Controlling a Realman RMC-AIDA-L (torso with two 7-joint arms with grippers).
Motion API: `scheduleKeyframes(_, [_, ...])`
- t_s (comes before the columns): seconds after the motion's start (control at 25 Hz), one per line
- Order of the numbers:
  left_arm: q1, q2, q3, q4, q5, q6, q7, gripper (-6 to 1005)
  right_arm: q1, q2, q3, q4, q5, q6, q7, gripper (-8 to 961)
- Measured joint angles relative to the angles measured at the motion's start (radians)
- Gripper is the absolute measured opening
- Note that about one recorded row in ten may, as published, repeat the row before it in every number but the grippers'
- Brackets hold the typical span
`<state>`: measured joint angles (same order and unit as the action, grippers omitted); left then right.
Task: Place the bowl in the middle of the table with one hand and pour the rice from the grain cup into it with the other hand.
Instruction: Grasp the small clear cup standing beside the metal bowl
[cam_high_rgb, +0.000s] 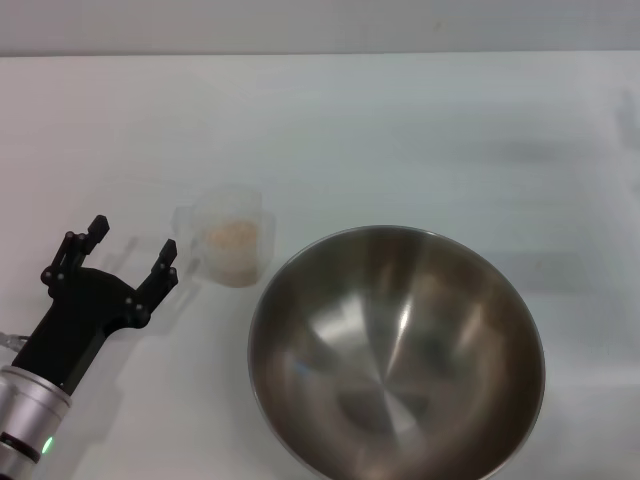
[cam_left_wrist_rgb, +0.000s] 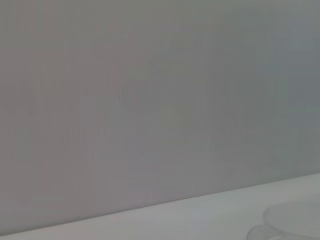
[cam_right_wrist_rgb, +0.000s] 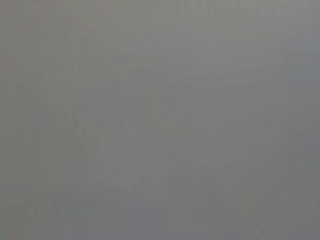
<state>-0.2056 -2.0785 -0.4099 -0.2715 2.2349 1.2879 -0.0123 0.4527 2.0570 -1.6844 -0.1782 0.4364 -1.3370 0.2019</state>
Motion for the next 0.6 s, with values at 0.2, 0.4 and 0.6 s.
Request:
scheduleKeyframes(0.2, [-0.020,0.000,0.001,0.000,0.000,-0.031,0.000,669,-0.006,0.000,0.001,0.000,-0.001,0.000,0.000,557])
scheduleKeyframes(0.4, [-0.044,0.000,-0.001,0.000,-0.001,-0.061,0.000,665,-0.010,0.002,0.001,0.000,-0.001,0.000,0.000,557])
scheduleKeyframes(0.6, [-0.058,0.000,-0.008,0.000,-0.006,-0.085,0.000,662,-0.015,0.004,0.001,0.000,-0.001,-0.003,0.000,557])
